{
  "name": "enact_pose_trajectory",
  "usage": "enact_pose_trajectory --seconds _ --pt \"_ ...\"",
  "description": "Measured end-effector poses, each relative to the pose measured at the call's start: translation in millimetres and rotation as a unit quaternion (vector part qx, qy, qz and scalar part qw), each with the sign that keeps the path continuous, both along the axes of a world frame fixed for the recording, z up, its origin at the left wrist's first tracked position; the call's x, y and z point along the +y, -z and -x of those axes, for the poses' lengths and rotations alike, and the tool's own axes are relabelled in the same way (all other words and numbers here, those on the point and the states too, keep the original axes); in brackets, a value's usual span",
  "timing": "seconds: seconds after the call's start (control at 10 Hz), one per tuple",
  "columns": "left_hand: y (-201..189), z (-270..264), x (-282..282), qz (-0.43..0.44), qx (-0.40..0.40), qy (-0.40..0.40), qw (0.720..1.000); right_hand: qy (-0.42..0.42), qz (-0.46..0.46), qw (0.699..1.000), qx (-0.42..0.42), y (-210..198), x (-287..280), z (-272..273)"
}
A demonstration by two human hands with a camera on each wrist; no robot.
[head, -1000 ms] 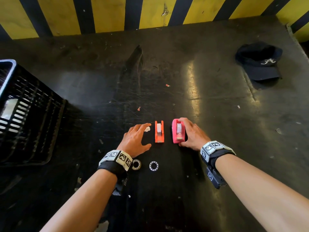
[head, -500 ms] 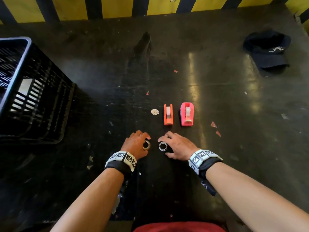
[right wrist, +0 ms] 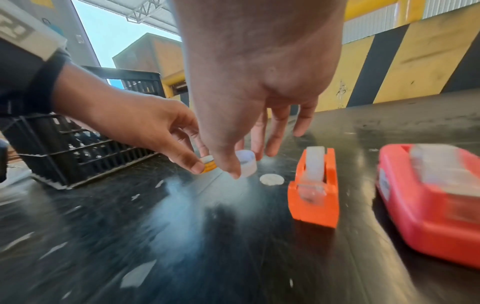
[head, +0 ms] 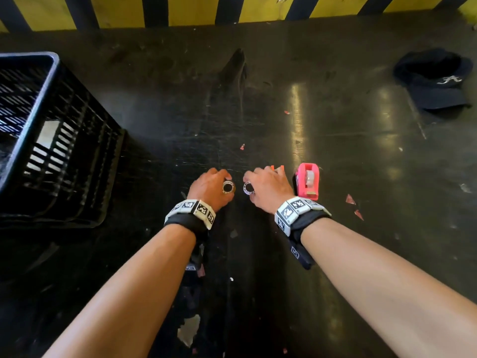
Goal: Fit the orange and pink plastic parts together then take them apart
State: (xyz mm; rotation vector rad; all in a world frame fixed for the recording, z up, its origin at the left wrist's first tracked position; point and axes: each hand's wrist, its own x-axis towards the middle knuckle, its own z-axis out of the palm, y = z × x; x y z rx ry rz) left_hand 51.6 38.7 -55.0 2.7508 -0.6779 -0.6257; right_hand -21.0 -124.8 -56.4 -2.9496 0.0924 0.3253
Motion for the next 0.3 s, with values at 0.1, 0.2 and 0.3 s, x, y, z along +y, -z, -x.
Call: enact_pose_trajectory --seconds 0.1,0.2,0.3 --pt "11 -14 -8 -0.004 0.007 -0.004 1.0 0.012 0.034 0.999 0.026 9 2 -18" --pt "17 -18 -13 -0.018 0.016 0.004 1.0 0.011 0.053 0.998 0.037 15 4 -24" --pt "28 -21 -16 -0.014 0.011 0.006 1.0 0.017 0.044 0.999 0.026 23 5 -26"
